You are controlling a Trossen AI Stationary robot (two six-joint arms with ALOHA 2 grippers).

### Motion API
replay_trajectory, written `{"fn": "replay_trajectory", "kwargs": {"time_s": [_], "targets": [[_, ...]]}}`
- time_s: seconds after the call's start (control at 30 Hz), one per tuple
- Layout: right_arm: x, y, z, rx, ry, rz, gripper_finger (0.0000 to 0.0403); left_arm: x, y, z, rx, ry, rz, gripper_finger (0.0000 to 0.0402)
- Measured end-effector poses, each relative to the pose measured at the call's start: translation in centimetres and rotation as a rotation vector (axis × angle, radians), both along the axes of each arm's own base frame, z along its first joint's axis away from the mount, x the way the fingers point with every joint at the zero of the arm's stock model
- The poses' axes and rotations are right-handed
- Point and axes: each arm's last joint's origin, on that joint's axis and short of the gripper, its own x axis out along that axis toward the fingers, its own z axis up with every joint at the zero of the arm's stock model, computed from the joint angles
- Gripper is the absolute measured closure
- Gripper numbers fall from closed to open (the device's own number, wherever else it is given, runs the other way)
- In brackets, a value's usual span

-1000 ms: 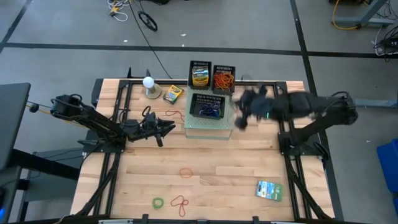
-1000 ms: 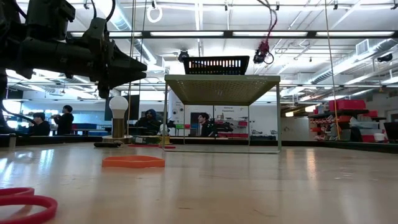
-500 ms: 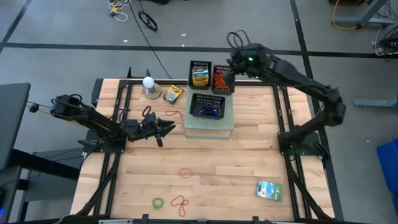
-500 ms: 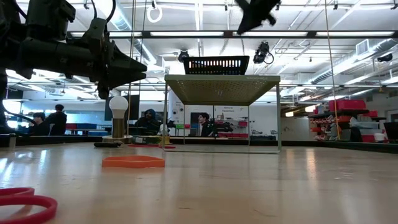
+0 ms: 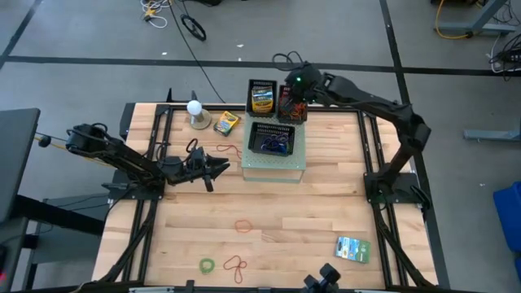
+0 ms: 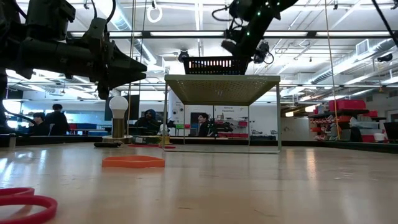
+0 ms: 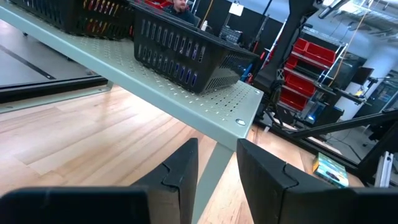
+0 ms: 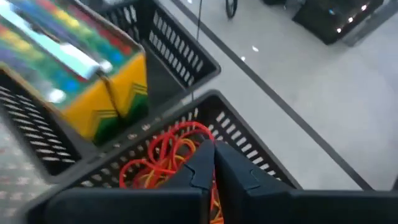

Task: Pick & Place Office Desk Supplies
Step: Put the red rubber band into the top right black bin on the shelf, then adjust the top right black bin on the shelf

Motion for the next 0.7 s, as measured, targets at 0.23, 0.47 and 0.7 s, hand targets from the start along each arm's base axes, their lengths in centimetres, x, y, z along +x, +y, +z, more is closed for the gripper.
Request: {"fn": "replay_trajectory", "kwargs": {"time_s": [0.23,0.47,0.7], "targets": [[0.2,-0.3,-0.8,0.015,0.037,-0.009,0.031,0.0,0.0,0.0,-0.006,-0.002,0.0,0.0282],[-0.9,0.4,0.7,-0.015,0.033,0.007,0.0251,0.0,0.0,0.0,-0.007,-0.003,0.0,0.0282],[-4.7,1.6,3.1,-0.001,0.107,0.014,0.0324,0.0,0.0,0.0,-0.006,-0.002,0.0,0.0282]]}}
